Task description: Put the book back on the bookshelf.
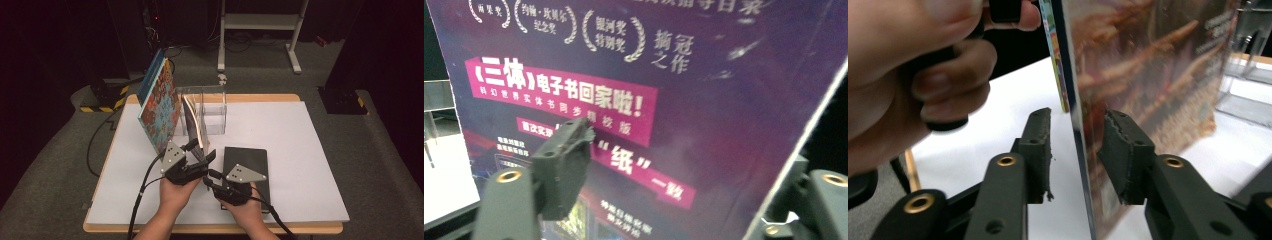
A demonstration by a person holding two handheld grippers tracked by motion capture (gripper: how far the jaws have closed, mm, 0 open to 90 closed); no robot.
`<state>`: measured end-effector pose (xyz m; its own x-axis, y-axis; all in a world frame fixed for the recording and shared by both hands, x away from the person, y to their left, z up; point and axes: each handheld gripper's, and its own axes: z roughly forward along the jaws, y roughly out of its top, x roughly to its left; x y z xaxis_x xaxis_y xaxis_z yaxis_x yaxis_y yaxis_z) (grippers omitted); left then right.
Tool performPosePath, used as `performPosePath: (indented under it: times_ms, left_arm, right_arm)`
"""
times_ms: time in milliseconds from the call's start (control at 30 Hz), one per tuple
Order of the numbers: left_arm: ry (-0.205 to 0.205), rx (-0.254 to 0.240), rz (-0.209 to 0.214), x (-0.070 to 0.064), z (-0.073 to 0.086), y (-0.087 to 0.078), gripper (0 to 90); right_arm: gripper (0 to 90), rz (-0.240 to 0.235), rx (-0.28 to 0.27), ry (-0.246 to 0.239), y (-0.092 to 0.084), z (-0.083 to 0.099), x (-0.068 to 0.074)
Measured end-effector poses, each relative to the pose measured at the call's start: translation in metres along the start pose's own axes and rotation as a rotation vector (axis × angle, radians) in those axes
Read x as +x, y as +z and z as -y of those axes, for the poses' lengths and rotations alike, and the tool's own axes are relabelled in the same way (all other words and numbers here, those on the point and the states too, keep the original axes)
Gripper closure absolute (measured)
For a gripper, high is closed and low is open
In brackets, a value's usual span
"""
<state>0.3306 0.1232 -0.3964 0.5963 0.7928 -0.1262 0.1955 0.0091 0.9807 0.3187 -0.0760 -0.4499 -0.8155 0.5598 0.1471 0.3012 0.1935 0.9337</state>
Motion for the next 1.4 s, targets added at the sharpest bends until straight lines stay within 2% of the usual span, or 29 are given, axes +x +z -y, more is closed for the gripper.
performPosePath:
  times_ms: [67,133,167,200,300,367,433,567,633,733,867,967,1067,1167,1233,1400]
  left_arm:
    - [0.007,0.001,0.0,0.0,0.0,-0.001,32.7]
    - [0.025,0.004,-0.004,-0.001,-0.001,-0.003,35.3]
    - [0.04,0.01,-0.013,-0.001,-0.002,-0.005,36.8]
    - [0.045,0.012,-0.015,-0.002,-0.002,-0.006,40.0]
    - [0.073,0.029,-0.035,-0.003,-0.004,-0.012,45.8]
    - [0.076,0.058,-0.03,-0.002,-0.007,-0.015,52.1]
    - [0.093,0.074,-0.052,-0.002,-0.009,-0.019,57.6]
    - [0.119,0.078,-0.094,0.0,-0.011,-0.026,69.2]
    - [0.131,0.071,-0.113,0.002,-0.01,-0.029,74.2]
    - [0.126,0.059,-0.114,0.006,-0.008,-0.033,81.0]
    - [0.141,0.057,-0.106,0.01,-0.009,-0.034,82.3]
    - [0.191,0.044,-0.124,0.01,-0.009,-0.037,83.5]
    - [0.21,0.041,-0.135,0.012,-0.01,-0.041,83.6]
    - [0.193,0.038,-0.132,0.017,-0.007,-0.043,83.5]
    - [0.161,0.029,-0.111,0.022,-0.005,-0.045,83.3]
    - [0.126,0.017,-0.052,0.025,-0.005,-0.045,80.3]
  right_arm:
    - [61.8,0.005,0.009,-0.01,-0.011,0.003,-0.003]
    - [62.1,0.04,0.024,-0.029,-0.024,0.005,-0.011]
    - [62.1,0.061,0.029,-0.029,-0.032,0.007,-0.017]
    - [62.1,0.113,0.032,-0.027,-0.044,0.011,-0.029]
    - [62.1,0.181,0.007,0.0,-0.063,0.019,-0.047]
    - [62.2,0.231,-0.005,0.004,-0.073,0.026,-0.057]
    - [62.2,0.268,0.003,-0.005,-0.078,0.03,-0.065]
    - [62.3,0.268,-0.033,0.062,-0.087,0.033,-0.077]
    - [62.4,0.269,-0.036,0.065,-0.087,0.034,-0.078]
    - [62.4,0.268,-0.031,0.073,-0.087,0.035,-0.079]
    - [62.4,0.271,-0.035,0.086,-0.087,0.036,-0.08]
    - [62.4,0.279,-0.037,0.099,-0.089,0.037,-0.082]
    - [62.3,0.286,-0.035,0.101,-0.09,0.037,-0.084]
    - [62.0,0.289,-0.032,0.104,-0.09,0.038,-0.085]
    - [61.2,0.301,-0.026,0.099,-0.09,0.039,-0.085]
    - [55.4,0.343,0.022,0.047,-0.091,0.039,-0.088]
